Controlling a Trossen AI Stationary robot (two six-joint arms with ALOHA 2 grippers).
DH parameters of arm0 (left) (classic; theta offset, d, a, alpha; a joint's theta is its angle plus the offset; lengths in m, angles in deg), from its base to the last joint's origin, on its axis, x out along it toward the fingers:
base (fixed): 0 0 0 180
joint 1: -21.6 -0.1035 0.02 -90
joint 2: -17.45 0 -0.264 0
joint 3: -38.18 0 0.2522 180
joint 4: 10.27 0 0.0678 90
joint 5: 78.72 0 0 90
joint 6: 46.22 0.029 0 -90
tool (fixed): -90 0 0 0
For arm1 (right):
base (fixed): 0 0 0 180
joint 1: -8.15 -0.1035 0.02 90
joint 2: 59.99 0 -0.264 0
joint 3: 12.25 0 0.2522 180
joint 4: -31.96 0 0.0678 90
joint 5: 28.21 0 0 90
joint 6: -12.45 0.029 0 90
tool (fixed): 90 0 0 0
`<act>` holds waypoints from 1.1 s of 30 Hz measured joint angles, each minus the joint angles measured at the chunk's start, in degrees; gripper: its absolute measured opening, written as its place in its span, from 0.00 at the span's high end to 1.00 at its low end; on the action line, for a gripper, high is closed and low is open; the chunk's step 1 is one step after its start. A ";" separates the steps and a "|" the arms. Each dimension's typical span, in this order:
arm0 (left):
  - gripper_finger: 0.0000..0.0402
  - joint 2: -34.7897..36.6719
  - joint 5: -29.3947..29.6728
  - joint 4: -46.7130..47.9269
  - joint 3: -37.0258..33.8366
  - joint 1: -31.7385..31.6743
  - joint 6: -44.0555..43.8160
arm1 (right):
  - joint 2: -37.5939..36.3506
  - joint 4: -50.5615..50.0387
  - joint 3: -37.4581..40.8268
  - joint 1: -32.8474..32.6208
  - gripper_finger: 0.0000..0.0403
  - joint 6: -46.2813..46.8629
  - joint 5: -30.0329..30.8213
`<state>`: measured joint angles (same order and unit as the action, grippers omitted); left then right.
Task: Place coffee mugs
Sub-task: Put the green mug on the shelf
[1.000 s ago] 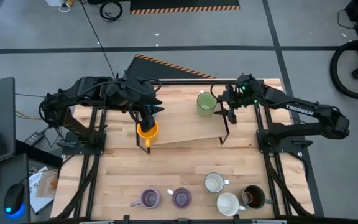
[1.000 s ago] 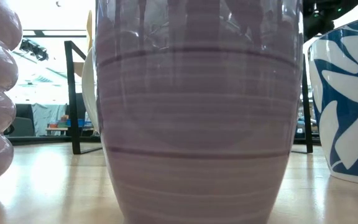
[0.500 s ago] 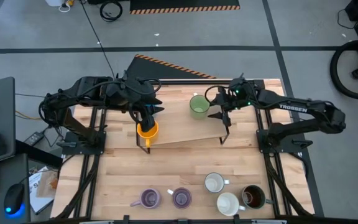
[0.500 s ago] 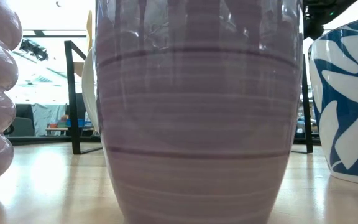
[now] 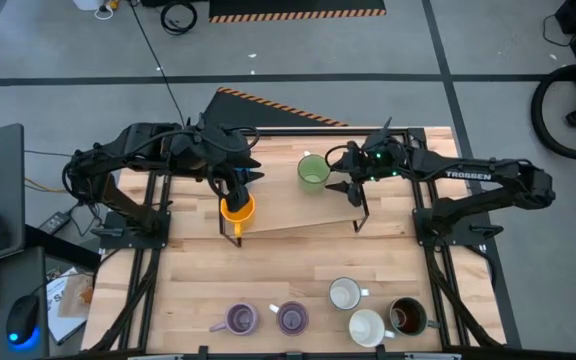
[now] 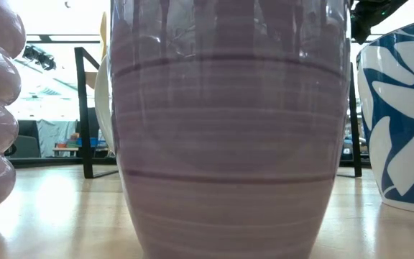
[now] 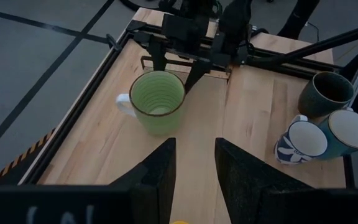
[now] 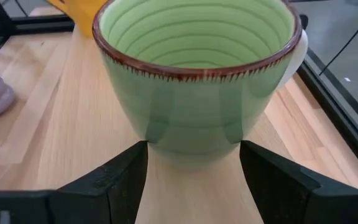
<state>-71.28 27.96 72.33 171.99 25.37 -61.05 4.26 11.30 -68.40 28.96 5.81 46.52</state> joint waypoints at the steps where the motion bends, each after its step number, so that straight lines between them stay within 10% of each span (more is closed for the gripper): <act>1: 0.71 0.00 0.00 -0.01 0.00 -0.03 0.03 | 0.25 0.70 0.00 -0.41 0.35 0.57 0.47; 33: 0.71 0.00 -4.93 -0.04 0.00 0.04 -2.76 | 17.28 8.70 -10.34 -6.20 0.35 2.21 6.72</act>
<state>-71.28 23.03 72.29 171.99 25.42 -63.81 21.54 20.00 -78.74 22.76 8.02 53.24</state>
